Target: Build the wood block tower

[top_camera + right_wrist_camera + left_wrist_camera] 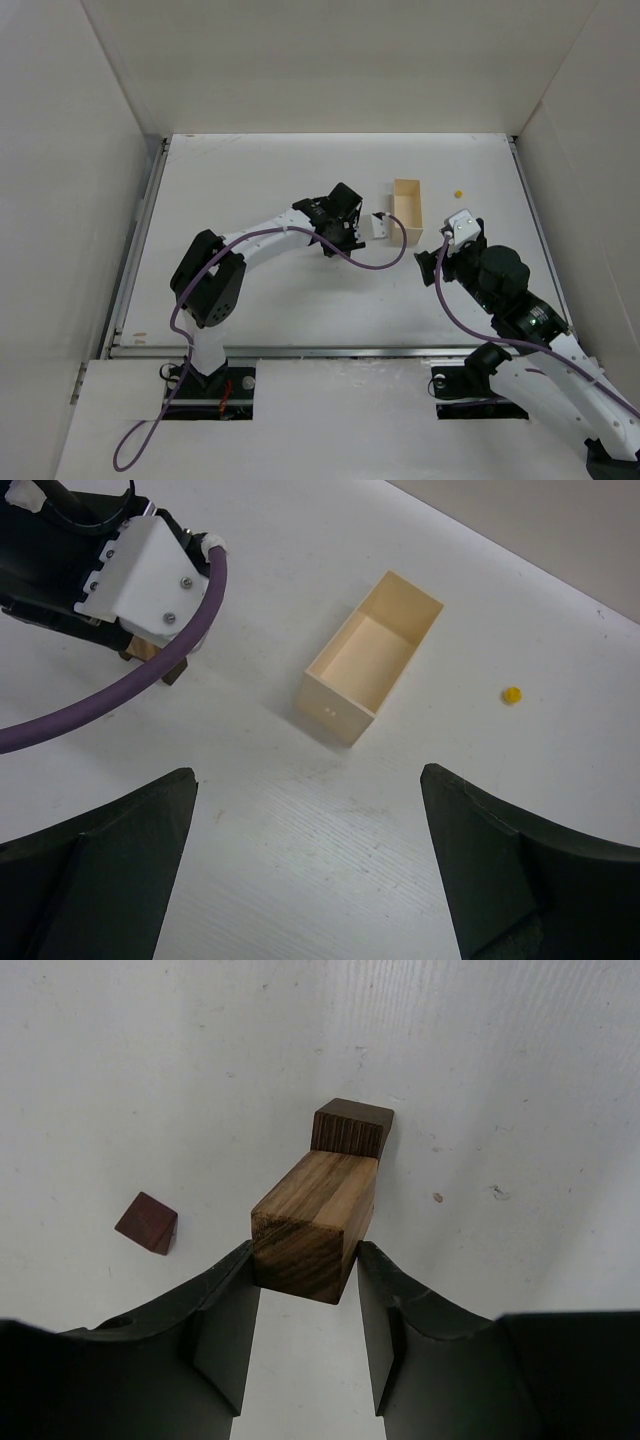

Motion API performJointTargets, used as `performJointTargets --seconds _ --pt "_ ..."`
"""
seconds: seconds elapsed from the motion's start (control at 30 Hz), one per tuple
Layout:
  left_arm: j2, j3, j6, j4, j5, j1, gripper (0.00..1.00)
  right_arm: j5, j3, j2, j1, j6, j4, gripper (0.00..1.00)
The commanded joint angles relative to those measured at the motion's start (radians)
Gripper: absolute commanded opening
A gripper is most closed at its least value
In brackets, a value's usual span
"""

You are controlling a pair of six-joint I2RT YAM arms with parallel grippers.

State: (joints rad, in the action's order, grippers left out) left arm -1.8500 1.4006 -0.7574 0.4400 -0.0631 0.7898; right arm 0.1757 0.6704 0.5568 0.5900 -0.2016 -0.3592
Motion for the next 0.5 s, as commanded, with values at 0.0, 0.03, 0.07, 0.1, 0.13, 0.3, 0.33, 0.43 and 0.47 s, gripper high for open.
performJointTargets --seconds 0.0,0.03,0.07,0.1,0.13,0.3,0.33,0.43,0.47 --pt "0.005 0.003 0.009 -0.009 0.017 0.000 0.38 -0.007 0.000 -0.005 -0.002 0.008 0.034 0.99" --pt "0.005 0.003 0.009 -0.009 0.017 0.000 0.38 -0.007 0.000 -0.005 -0.002 0.008 0.034 0.99" --pt "0.005 0.003 0.009 -0.009 0.026 0.000 0.38 -0.007 0.000 -0.005 -0.002 0.008 0.034 0.99" --pt "0.005 0.003 0.009 -0.009 0.026 0.000 0.38 -0.007 0.000 -0.005 -0.002 0.008 0.034 0.99" --pt "0.005 0.003 0.009 -0.020 0.035 0.000 0.38 -0.007 0.000 -0.005 -0.002 0.008 0.034 0.99" --pt "0.005 0.003 0.009 -0.011 0.036 0.000 0.38 -0.007 0.000 -0.005 -0.002 0.008 0.034 0.99" --pt "0.005 0.003 0.009 -0.011 0.036 0.000 0.38 -0.016 0.000 -0.005 -0.002 0.008 0.034 0.99" --pt "0.005 0.003 0.009 -0.011 0.036 0.000 0.38 -0.016 0.000 -0.005 -0.002 0.008 0.034 0.99" --pt "0.005 0.003 0.009 -0.011 0.026 0.000 0.38 -0.016 0.000 -0.005 -0.002 0.008 0.034 0.99"
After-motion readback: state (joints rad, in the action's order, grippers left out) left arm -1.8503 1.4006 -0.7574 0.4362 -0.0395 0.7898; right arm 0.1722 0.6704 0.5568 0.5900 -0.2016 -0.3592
